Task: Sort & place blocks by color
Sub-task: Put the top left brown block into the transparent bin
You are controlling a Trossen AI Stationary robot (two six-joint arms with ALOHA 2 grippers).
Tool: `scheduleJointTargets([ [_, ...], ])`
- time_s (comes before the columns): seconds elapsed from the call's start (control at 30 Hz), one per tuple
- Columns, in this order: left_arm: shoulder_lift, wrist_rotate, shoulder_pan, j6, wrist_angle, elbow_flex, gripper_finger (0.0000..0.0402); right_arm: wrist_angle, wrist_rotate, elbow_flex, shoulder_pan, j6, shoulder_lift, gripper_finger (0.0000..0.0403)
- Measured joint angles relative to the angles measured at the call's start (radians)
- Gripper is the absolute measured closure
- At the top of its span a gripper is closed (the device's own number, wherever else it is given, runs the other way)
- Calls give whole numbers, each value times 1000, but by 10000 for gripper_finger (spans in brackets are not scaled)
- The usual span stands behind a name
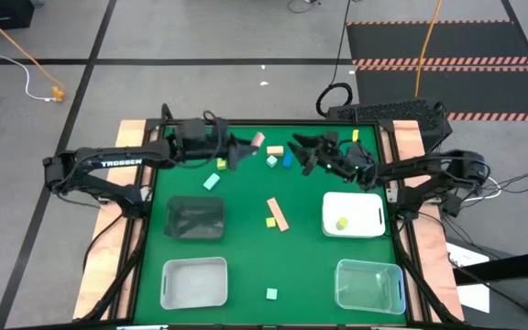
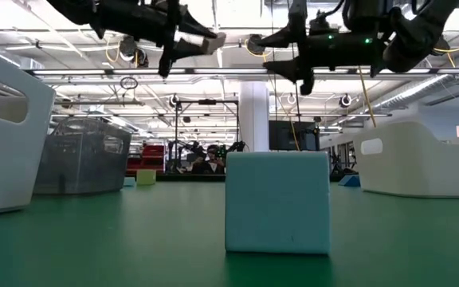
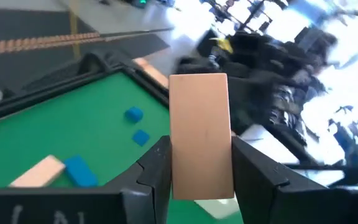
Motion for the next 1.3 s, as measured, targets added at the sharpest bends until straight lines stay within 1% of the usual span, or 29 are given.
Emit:
scheduleJointTargets([
  [0.07,19,-13,-34,25,25,4,272,0,-61,14,-1,87,22,172],
  [0.1,25,-24,-45,24,12,2,272,0,-85,21,-1,109,32,172],
  [0.3,42,-159,-111,-21,26,1,272,11,-215,58,-1,130,46,166],
  [0.4,57,-226,-155,-84,51,1,272,5,-269,64,-1,200,46,155],
  [0.47,68,-248,-187,-123,83,1,272,0,-295,65,-1,234,46,147],
  [0.67,154,-327,-279,-180,223,2,272,-34,-325,66,35,226,47,127],
  [0.83,222,-405,-311,-243,299,2,272,-30,-324,66,64,181,46,130],
  [0.9,237,-410,-316,-256,319,2,272,-35,-322,66,73,175,47,134],
  [1.0,254,-409,-319,-256,363,2,272,-31,-320,66,80,175,46,143],
  [1.1,255,-409,-322,-257,363,2,272,-32,-317,66,82,175,47,166],
  [1.2,255,-409,-324,-249,365,2,272,-31,-296,66,83,176,47,208],
  [1.3,255,-401,-324,-238,365,2,267,-31,-284,66,82,190,47,266],
])
